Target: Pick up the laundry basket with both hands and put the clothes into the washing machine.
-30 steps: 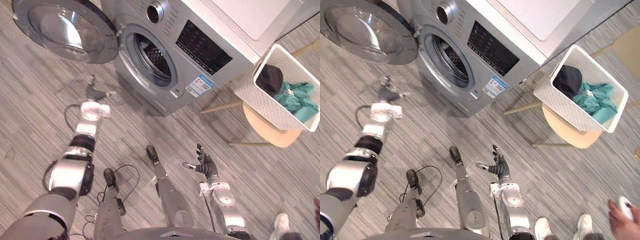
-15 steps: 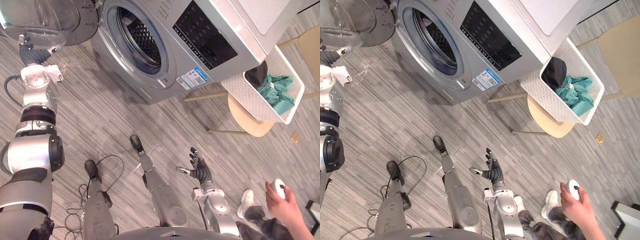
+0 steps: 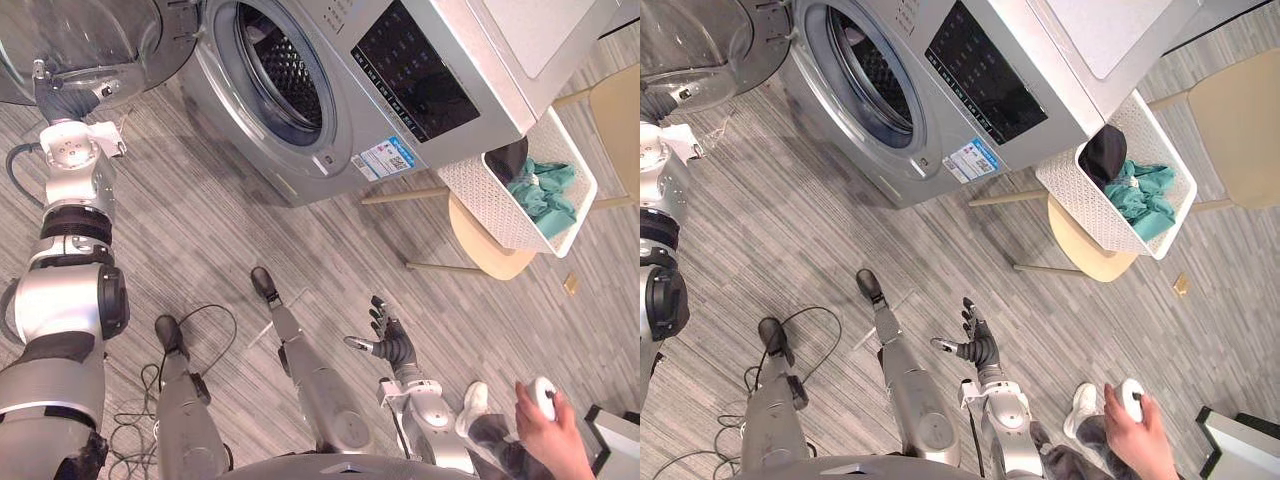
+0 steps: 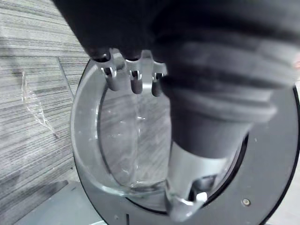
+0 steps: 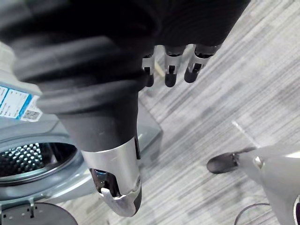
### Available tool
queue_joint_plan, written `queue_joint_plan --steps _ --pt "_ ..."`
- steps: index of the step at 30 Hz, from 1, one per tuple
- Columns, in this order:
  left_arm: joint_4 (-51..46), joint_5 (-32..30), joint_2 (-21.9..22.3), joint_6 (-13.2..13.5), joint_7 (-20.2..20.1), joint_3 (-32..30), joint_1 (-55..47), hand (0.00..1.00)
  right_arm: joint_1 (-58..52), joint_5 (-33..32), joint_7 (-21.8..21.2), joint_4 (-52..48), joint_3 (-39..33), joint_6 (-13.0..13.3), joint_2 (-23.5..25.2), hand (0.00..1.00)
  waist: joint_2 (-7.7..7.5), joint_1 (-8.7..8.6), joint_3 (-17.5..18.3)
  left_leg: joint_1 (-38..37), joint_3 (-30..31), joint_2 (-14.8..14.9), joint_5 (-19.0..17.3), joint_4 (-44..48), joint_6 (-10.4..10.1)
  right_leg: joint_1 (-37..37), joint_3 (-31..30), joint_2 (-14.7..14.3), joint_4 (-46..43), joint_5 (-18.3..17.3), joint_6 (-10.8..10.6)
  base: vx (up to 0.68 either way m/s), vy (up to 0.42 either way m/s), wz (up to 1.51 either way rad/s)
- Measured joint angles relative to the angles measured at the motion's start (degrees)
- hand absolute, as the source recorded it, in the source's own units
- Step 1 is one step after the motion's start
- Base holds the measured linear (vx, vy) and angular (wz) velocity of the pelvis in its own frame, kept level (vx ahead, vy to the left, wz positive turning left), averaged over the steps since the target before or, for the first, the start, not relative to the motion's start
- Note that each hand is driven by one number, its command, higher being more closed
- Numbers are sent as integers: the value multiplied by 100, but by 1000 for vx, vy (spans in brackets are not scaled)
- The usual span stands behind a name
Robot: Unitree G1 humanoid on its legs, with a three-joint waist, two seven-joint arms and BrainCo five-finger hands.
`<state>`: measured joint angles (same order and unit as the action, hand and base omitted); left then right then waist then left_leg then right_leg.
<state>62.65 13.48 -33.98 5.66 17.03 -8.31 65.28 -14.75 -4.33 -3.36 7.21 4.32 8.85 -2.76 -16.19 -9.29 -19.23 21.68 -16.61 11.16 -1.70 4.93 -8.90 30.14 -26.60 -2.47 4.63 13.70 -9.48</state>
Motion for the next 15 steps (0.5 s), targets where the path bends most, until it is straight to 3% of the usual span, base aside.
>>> queue_joint_plan --steps 5,8,11,13,14,15 --pt "-43 109 5 14 8 -75 -58 0 -2 2 -29 57 39 1 -1 0 -24 8 -16 113 10 57 -234 409 11 -45 -22 2 -1 31 36 55 21 -7" --pt "-287 119 177 87 1 -225 -614 0 -1 6 -31 202 140 6 0 0 60 20 -61 -116 76 58 -261 401 13 -297 31 5 -1 33 39 83 28 3" --pt "-762 119 664 183 -18 -342 -1658 0 -4 24 -26 625 0 39 -13 0 350 156 -36 -313 206 16 -240 335 42 -535 169 47 0 32 39 65 44 21" --pt "-1209 162 1142 206 -63 -396 -2664 0 30 26 -19 1137 -237 40 -14 0 720 285 52 -407 344 -121 -84 123 129 -632 365 155 0 24 47 39 54 42" --pt "-1348 161 1252 224 -87 -398 -2959 0 44 28 -18 1291 -313 27 -12 0 786 316 82 -456 381 -174 -2 59 140 -671 423 205 -1 8 71 28 49 46" --pt "-1610 158 1498 253 -126 -371 -3596 0 82 27 -14 1606 -559 -10 -12 0 954 325 157 -567 420 -284 151 -70 161 -805 582 308 -1 -59 142 22 37 42"
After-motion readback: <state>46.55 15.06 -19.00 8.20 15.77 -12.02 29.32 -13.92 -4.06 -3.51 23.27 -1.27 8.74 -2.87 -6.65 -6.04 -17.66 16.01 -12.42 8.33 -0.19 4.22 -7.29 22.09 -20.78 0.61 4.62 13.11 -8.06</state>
